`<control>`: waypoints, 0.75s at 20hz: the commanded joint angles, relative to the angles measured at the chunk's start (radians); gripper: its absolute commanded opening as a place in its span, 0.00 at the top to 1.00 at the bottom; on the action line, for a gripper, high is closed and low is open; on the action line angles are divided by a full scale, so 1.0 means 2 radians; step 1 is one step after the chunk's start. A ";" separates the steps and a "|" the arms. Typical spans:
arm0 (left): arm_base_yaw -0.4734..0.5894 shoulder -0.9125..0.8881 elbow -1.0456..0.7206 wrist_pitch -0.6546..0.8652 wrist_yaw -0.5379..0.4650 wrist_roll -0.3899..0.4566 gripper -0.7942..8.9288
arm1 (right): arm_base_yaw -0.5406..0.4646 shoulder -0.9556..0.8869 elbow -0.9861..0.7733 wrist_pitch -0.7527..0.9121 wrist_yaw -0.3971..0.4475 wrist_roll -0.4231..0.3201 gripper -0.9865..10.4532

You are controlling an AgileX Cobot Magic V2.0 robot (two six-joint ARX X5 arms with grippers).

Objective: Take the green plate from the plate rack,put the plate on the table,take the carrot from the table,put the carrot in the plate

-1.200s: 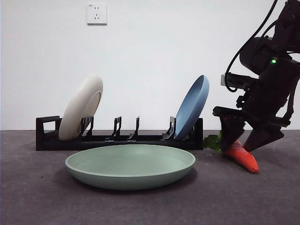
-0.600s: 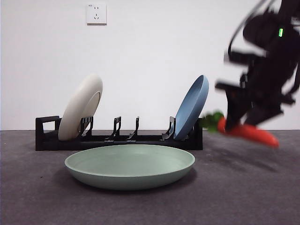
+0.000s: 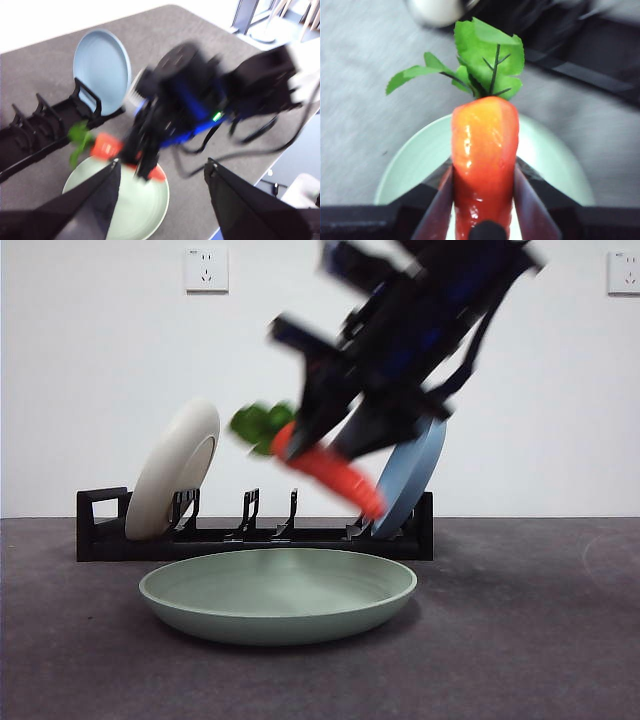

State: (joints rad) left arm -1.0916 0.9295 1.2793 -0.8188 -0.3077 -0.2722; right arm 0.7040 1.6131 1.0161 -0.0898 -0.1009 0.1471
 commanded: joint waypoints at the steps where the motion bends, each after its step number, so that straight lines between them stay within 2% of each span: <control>1: -0.001 0.000 -0.001 -0.005 -0.002 0.005 0.63 | 0.015 0.052 -0.001 0.020 0.003 0.018 0.93; 5: -0.001 0.000 -0.001 -0.014 -0.002 0.005 0.63 | 0.029 0.115 -0.001 0.041 0.004 0.018 0.93; 8: -0.001 0.000 -0.001 -0.022 -0.002 0.005 0.63 | 0.029 0.127 -0.001 0.037 0.003 0.018 0.91; 9: -0.001 0.000 -0.001 -0.027 -0.002 0.005 0.63 | 0.029 0.126 -0.001 0.037 0.001 0.018 0.85; 12: -0.001 0.000 -0.001 -0.037 -0.002 0.005 0.63 | 0.028 0.110 -0.001 0.032 0.002 0.018 0.50; 13: -0.001 0.000 -0.001 -0.037 -0.002 0.006 0.63 | 0.028 0.099 -0.001 0.028 0.003 0.017 0.45; 15: -0.001 0.000 -0.001 -0.037 -0.002 0.007 0.63 | 0.028 0.070 -0.001 0.017 0.003 0.014 0.44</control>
State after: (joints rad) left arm -1.0916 0.9295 1.2793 -0.8967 -0.3077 -0.2703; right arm 0.7589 1.7679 1.0183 -0.0662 -0.0967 0.1726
